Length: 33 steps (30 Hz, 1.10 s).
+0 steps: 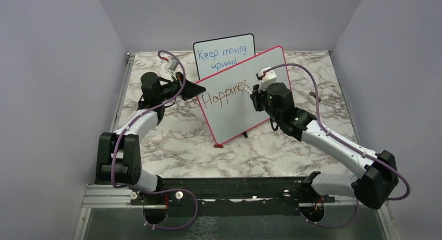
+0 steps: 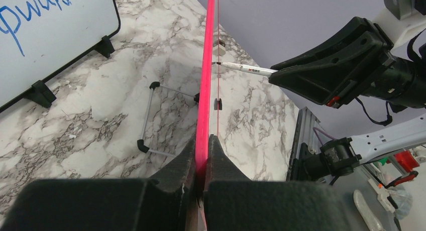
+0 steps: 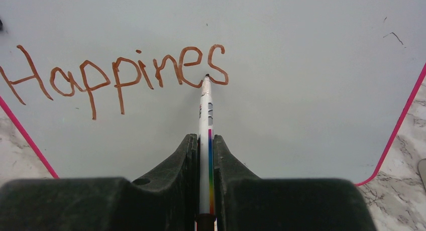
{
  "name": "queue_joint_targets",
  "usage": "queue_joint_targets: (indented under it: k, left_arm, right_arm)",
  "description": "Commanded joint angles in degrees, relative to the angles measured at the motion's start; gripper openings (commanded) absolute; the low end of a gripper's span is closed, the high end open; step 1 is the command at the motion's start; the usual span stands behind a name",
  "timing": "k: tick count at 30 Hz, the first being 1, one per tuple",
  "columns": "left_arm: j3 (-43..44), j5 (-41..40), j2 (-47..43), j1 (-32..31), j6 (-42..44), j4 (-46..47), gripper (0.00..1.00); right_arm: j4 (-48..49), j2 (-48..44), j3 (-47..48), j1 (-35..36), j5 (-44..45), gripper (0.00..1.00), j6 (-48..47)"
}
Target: Write a sentence on the whiteboard
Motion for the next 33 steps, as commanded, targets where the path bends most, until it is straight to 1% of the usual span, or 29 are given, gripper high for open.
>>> queue_joint_targets:
  k: [1,11,33]
  left_arm:
    - [-0.09,0.33,1.6,-0.17,3.67,-3.38,0.0]
    - [0.0,0.33,1.57,-0.24,3.94,-3.73,0.0]
    - [0.16,0.31,1.68,-0.2,4.11,-4.08,0.0]
  right_arm:
    - [2.05,-2.36,0.39,-0.5,1.58,0.01,0.33]
    - [3.44,-2.22,0.26,-4.08,1.13,0.01,0.1]
    - [6.43,1.03,2.3,-5.22,-0.86,0.01,-0.92]
